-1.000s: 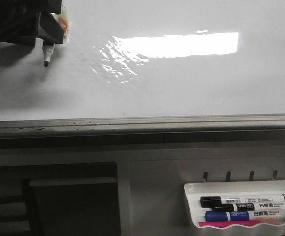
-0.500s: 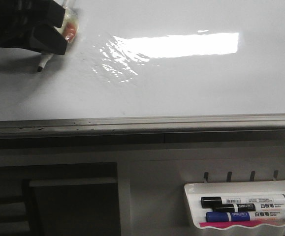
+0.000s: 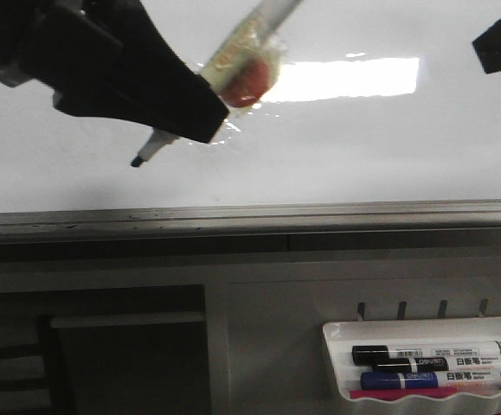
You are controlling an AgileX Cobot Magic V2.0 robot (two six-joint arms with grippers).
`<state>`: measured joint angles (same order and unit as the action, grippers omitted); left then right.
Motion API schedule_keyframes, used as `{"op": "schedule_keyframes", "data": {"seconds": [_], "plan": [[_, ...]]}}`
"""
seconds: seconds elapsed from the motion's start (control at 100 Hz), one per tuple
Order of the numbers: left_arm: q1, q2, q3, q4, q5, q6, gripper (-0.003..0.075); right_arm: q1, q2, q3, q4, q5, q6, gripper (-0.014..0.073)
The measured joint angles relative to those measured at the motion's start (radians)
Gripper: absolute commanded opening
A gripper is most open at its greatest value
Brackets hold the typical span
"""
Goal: Write number 7 on whiteboard
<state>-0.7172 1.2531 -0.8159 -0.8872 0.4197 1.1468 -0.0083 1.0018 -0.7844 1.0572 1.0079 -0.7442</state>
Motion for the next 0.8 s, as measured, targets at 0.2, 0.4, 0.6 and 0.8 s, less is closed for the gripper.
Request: {"op": "schedule_keyframes", "data": {"seconds": [0.2, 0.4, 0.6, 0.8], "plan": [[-0.097, 0.023, 0.0, 0.037, -0.045, 0.0, -0.002, 0.046, 0.105, -0.089, 0.008, 0.05, -0.015, 0.0489], [-0.13, 0.043, 0.0, 0.041, -0.071, 0.0, -0.002, 0.127, 0.163, -0.114, 0.008, 0.061, -0.017, 0.0486], [-0.141, 0.045, 0.0, 0.041, -0.091, 0.0, -0.002, 0.183, 0.227, -0.114, 0.008, 0.061, -0.048, 0.0193], [-0.141, 0.048, 0.0, 0.041, -0.106, 0.0, -0.002, 0.187, 0.248, -0.114, 0.011, 0.063, -0.099, -0.0065]]}}
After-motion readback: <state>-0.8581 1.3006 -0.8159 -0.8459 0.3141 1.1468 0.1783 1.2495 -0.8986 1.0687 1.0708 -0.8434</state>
